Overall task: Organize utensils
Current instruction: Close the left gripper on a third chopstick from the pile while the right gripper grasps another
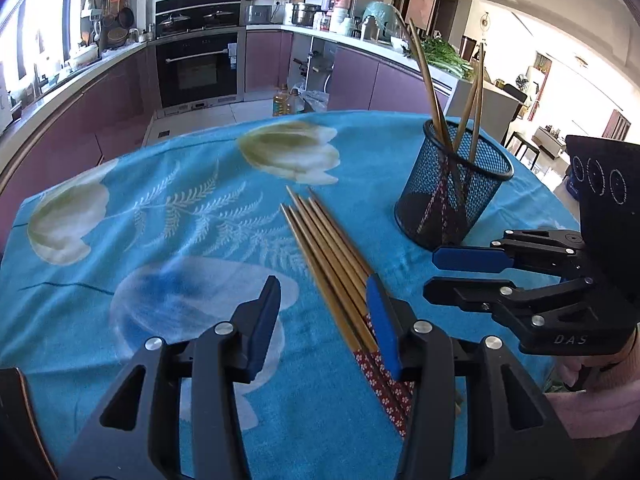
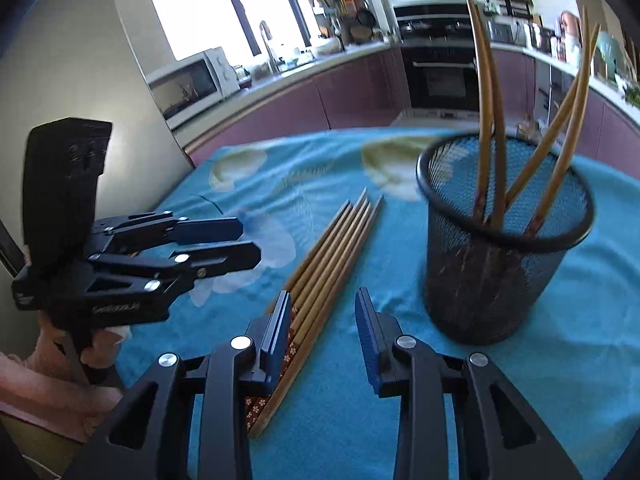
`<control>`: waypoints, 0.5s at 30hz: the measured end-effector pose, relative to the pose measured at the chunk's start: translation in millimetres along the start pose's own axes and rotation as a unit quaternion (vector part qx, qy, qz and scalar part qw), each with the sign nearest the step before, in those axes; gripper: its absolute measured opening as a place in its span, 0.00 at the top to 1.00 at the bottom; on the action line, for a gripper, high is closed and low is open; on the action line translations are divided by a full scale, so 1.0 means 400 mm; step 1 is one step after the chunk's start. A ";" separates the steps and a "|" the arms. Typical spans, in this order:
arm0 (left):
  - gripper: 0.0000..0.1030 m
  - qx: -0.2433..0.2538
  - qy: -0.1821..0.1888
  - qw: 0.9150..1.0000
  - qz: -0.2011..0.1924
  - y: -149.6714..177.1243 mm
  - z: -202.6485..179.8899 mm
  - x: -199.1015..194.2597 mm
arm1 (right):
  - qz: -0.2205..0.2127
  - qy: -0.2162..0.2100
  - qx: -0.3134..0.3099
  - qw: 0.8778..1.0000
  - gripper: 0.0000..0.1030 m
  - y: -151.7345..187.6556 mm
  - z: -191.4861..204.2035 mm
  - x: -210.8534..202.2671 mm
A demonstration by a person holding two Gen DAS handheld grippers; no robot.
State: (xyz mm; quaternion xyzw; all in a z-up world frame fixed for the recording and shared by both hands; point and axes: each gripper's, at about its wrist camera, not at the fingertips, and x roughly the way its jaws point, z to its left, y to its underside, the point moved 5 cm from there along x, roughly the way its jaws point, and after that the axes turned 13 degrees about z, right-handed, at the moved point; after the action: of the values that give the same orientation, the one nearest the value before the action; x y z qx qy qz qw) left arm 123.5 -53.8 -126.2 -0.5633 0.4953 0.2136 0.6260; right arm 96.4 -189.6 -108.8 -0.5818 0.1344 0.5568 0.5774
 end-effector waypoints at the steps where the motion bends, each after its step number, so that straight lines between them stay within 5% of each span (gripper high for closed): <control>1: 0.57 0.000 -0.001 1.000 0.007 0.010 -0.001 0.011 | 0.006 0.002 0.003 1.000 0.70 0.001 -0.003 0.012; 15: 0.60 0.013 -0.026 0.999 0.041 0.036 -0.014 0.079 | 0.033 0.029 0.003 0.999 0.70 -0.012 0.009 0.075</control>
State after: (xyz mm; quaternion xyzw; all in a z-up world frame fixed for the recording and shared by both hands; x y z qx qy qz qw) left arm 122.6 -64.2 -159.7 -0.5285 0.5042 0.2476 0.6365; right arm 108.9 -170.7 -129.4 -0.5912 0.1713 0.5583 0.5563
